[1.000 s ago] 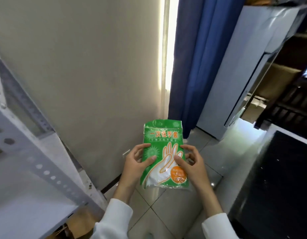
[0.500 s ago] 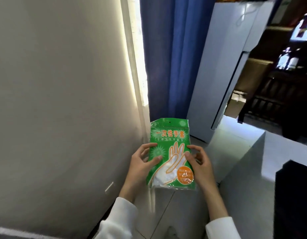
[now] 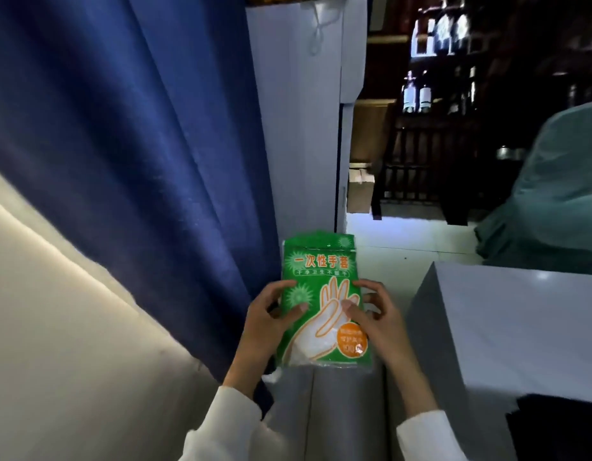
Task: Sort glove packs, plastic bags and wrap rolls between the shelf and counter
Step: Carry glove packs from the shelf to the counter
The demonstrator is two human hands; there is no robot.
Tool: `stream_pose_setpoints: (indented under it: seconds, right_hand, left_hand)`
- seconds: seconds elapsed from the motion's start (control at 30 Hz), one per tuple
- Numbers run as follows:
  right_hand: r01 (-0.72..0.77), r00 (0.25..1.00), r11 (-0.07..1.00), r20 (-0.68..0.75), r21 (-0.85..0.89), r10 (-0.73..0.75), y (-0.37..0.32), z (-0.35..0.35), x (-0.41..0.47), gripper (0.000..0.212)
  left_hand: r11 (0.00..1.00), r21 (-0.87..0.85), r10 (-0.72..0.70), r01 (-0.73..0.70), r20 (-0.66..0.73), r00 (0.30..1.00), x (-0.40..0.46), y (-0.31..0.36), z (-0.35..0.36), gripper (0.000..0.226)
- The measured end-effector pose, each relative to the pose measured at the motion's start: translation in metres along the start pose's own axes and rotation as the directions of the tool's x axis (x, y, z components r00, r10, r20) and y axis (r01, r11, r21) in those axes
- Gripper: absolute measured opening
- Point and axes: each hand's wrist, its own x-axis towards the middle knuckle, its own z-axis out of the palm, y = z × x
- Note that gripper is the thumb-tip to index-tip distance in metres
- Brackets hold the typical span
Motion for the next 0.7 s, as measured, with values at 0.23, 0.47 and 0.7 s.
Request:
stream_pose_setpoints:
  seconds: [0.23, 0.47, 0.7]
  right_hand:
    - [-0.035, 0.982, 0.999, -0.187, -0.012, 0.032, 0.002, -0.039, 0.075, 0.040]
    - [-0.044, 0.926, 0.999, -0.376, -0.016, 0.035, 0.019, -0.061, 0.182, 0.041]
    - [-0.028, 0.867, 0.994, -0.498, -0.107, -0.029, 0.004, -0.077, 0.301, 0.040]
  left_hand:
    - [0.995, -0.034, -0.084, 0.092, 0.188, 0.979, 0.107, -0.001, 0.058, 0.042]
    - [0.983, -0.058, -0.147, 0.176, 0.330, 0.932, 0.240, -0.015, 0.125, 0.041]
    - [0.999, 0.007, -0.037, 0.037, 0.402, 0.915, 0.380, -0.011, 0.181, 0.057]
